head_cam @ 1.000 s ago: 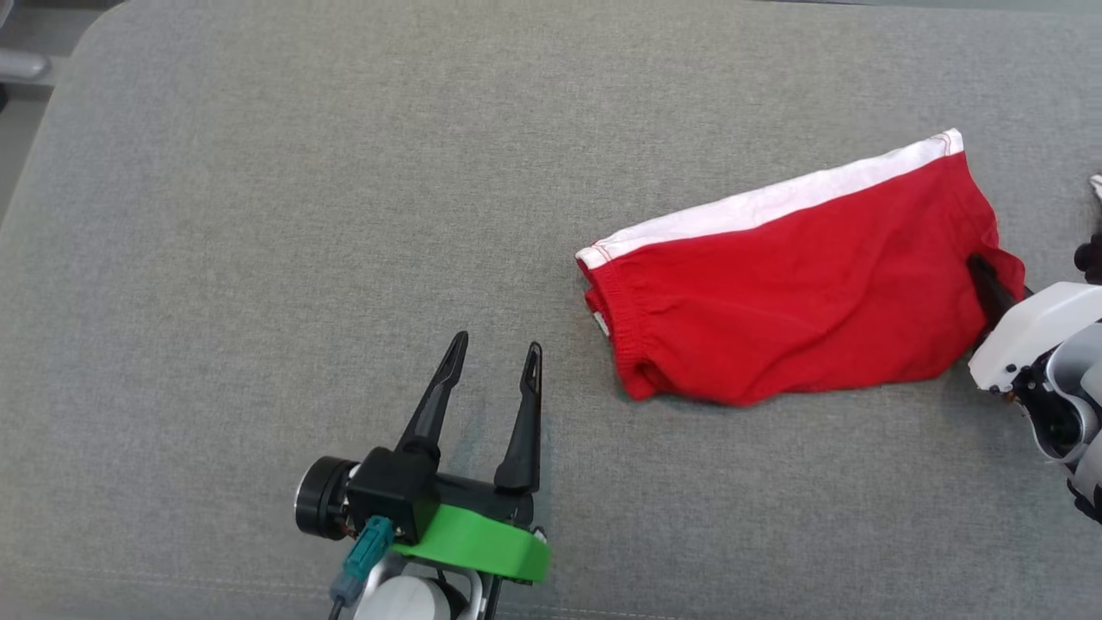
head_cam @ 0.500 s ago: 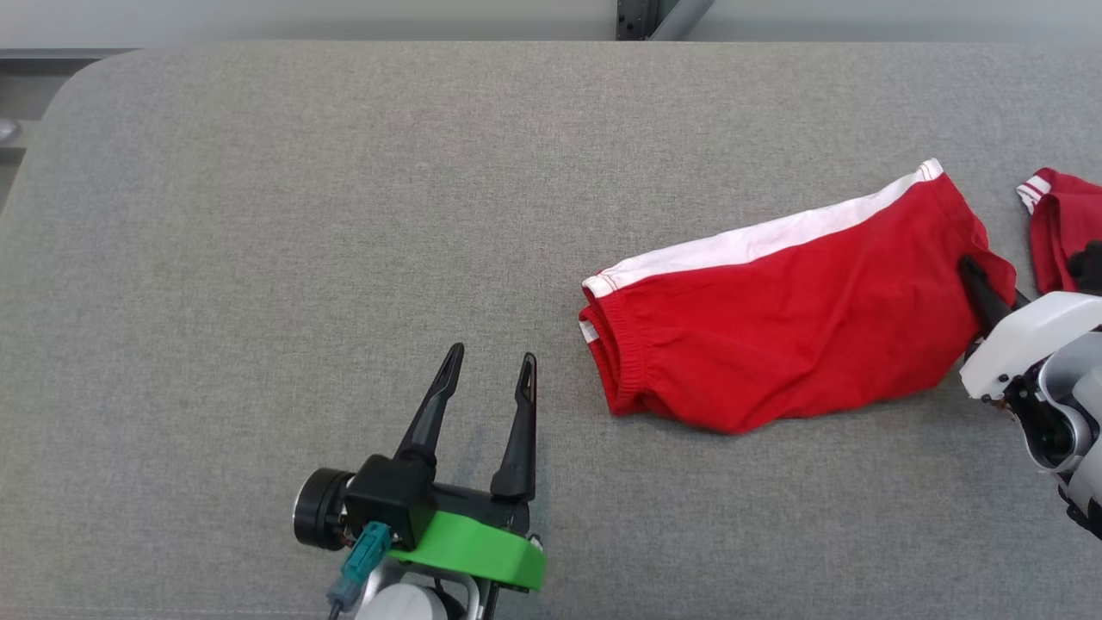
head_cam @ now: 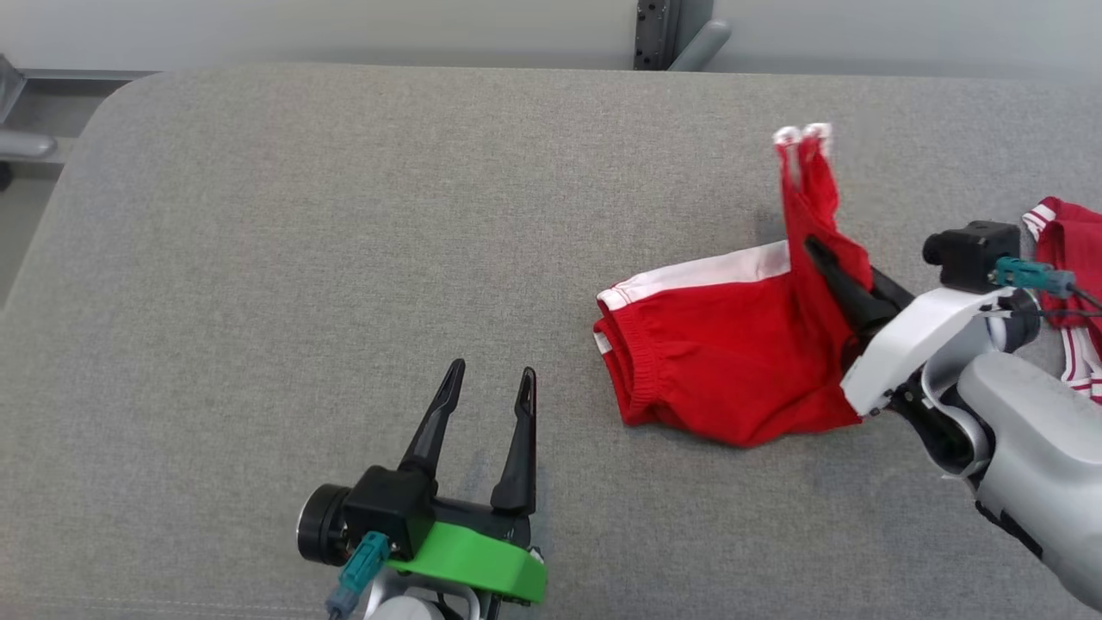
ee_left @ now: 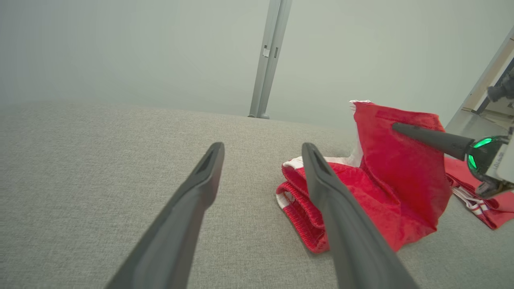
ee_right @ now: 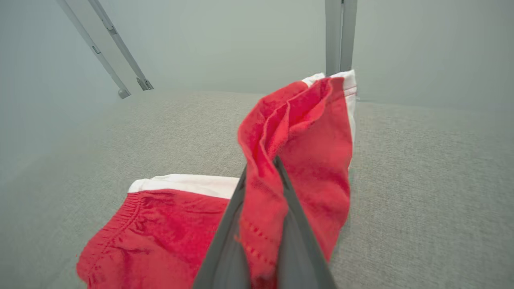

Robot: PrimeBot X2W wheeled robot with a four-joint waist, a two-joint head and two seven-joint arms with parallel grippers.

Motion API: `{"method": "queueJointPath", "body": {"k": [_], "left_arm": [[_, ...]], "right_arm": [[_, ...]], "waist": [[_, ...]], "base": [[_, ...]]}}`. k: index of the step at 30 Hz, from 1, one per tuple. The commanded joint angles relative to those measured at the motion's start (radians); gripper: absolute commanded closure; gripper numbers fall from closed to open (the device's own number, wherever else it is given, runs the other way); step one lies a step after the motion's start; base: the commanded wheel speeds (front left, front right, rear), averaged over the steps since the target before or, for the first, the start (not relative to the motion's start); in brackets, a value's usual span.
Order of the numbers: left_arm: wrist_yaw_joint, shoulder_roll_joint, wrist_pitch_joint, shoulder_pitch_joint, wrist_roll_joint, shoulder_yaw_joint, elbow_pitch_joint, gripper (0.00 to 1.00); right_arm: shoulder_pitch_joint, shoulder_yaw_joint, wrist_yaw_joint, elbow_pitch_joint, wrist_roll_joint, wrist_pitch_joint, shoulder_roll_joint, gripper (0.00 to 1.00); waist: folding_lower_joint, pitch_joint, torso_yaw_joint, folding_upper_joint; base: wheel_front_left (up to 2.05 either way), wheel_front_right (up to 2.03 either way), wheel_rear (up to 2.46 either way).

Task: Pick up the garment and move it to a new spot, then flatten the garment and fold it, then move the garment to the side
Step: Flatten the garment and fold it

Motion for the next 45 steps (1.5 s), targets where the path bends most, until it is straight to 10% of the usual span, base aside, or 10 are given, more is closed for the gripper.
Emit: {"method": "queueJointPath", "body": {"k": [1,16,19,20,35,45], "left_arm": [[0.002,0.001,-0.003,0.013,-0.001,0.0,0.003,0.0],[-0.001,0.001,-0.003,0.022,-0.003,-0.003,0.003,0.0],[0.0,0.001,-0.003,0.023,-0.006,-0.005,0.002,0.0],[0.0,0.001,-0.003,0.023,-0.007,-0.007,0.002,0.0],[0.01,0.001,-0.003,0.072,-0.034,0.056,0.024,0.0],[0.02,0.001,-0.003,0.15,-0.001,0.178,0.008,0.0]], "right_arm": [[0.019,0.011,-0.001,-0.02,-0.017,0.009,0.01,1.0],[0.127,0.069,0.0,-0.113,-0.083,0.099,0.159,1.0],[0.15,0.054,0.0,-0.09,-0.09,0.103,0.189,0.56],[0.156,0.049,0.0,-0.084,-0.095,0.101,0.202,0.0],[0.269,-0.028,0.0,-0.208,-0.116,0.038,0.223,0.0],[0.408,-0.361,0.0,-0.205,-0.377,-0.007,0.252,0.0]], "waist": [[0.0,-0.004,0.007,0.0],[0.0,-0.01,0.046,0.0],[0.0,-0.012,0.048,0.0],[0.0,-0.012,0.048,0.0],[0.0,-0.08,-0.034,0.0],[0.0,-0.149,-0.133,0.0]], "base": [[0.0,0.0,0.0],[0.0,0.0,0.0],[0.0,0.0,0.0],[0.0,0.0,0.0],[0.0,0.0,0.0],[0.0,0.0,0.0]]}}
